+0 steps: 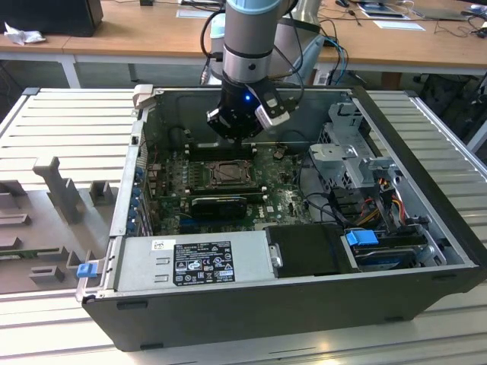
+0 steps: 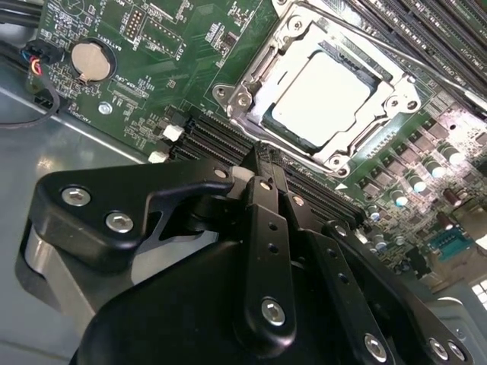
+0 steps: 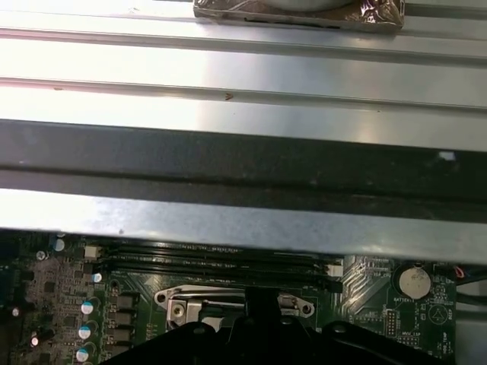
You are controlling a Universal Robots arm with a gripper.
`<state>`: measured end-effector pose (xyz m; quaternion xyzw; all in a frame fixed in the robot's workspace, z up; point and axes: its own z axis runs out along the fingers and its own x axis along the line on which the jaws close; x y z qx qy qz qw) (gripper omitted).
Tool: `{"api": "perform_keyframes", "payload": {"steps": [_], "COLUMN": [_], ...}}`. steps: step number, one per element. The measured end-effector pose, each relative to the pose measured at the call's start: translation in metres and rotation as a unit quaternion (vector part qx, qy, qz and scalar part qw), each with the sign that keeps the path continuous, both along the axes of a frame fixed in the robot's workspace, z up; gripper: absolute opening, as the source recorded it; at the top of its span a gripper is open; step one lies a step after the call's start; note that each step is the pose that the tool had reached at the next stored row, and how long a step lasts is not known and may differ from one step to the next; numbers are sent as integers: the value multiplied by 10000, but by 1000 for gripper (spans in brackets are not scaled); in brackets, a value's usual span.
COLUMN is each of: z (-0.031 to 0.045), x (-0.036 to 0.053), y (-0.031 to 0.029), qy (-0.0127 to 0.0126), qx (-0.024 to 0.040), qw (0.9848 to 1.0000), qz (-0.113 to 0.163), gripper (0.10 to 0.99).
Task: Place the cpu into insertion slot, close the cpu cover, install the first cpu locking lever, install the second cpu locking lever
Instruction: 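Install the second cpu locking lever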
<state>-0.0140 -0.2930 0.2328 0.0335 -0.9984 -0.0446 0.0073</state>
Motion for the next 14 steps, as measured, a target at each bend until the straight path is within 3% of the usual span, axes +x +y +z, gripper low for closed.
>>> {"api": "perform_keyframes", "payload": {"steps": [8, 14], "z": [5, 4], "x": [0, 0], "y": [-21, -70], "qy": [0, 0], "qx": [0, 0], "qw": [10000, 10000], "qz": [0, 0], "gripper": [106, 106]}}
